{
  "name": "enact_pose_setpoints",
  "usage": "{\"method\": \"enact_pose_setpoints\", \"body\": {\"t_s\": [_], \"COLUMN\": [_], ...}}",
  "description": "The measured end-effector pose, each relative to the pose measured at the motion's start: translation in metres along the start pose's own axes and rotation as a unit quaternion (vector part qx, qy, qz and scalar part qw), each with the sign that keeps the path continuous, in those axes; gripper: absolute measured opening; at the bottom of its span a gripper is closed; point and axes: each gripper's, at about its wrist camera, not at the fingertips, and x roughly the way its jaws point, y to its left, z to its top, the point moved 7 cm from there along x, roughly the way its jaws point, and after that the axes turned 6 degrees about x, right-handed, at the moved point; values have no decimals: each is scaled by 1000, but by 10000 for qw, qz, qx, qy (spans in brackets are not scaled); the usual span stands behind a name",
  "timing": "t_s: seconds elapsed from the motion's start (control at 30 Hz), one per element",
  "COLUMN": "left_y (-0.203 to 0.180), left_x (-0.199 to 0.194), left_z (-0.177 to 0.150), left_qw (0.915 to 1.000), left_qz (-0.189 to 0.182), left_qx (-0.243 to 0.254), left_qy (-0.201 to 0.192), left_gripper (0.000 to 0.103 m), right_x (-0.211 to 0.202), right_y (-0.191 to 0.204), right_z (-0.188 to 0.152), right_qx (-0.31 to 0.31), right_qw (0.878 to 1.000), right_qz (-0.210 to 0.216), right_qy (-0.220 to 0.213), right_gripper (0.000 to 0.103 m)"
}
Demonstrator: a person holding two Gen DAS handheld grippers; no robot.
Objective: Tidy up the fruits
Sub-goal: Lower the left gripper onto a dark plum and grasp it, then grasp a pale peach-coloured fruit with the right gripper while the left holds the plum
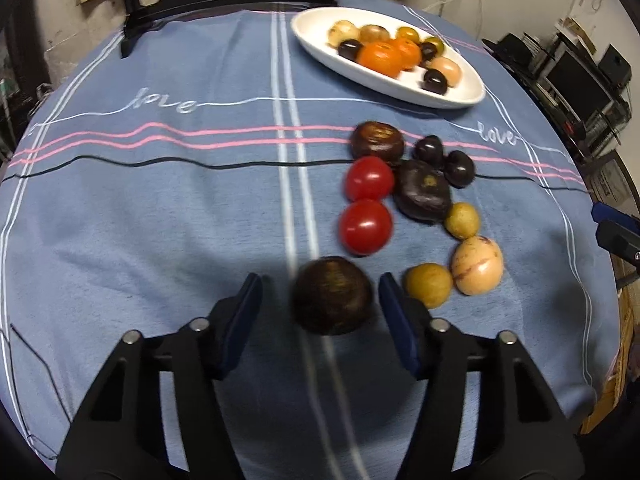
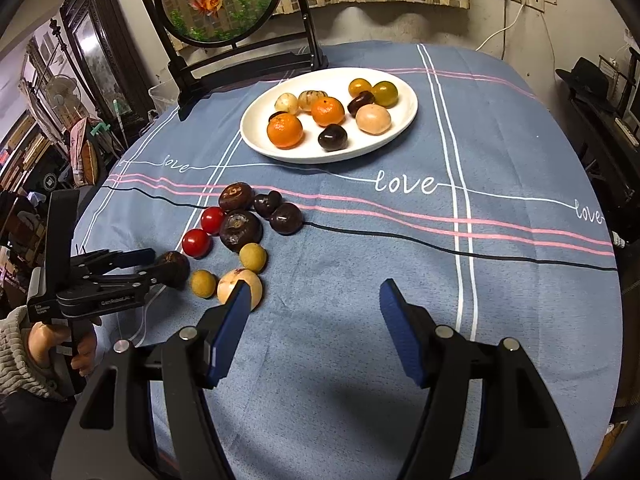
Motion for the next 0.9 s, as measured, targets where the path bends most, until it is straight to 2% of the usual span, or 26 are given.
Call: {"method": "enact_pose_setpoints", "body": {"t_s": [0.1, 0.17, 0.27, 0.4, 0.6, 0.9], "left_y": [-5, -3, 1, 13, 30, 31], "left_x": [3, 5, 3, -3, -16, -26], "left_z": [-1, -2, -4, -4, -9, -26], "left_qw": [10000, 10000, 10000, 9998, 9988, 9979], "left_qz": [-34, 10, -63, 148, 247, 270], "left_qx": [61, 63, 1, -132, -386, -575], "left_qy": [39, 42, 3, -93, -172, -85], "left_gripper": [53, 45, 45, 44, 44, 44], "right_x": [-1, 0, -1, 3, 33, 74], "right_y": [-1, -2, -2, 3, 27, 51], "right_z": [-1, -2, -2, -5, -12, -21], "right_qx": [9, 45, 53, -47, -543, -849], "right_qw": [10000, 10000, 10000, 10000, 9974, 9914], "right_qz": [2, -12, -4, 33, 51, 349], "right_qy": [-7, 9, -7, 66, 462, 930], "right_gripper": [67, 67, 67, 67, 67, 67]}}
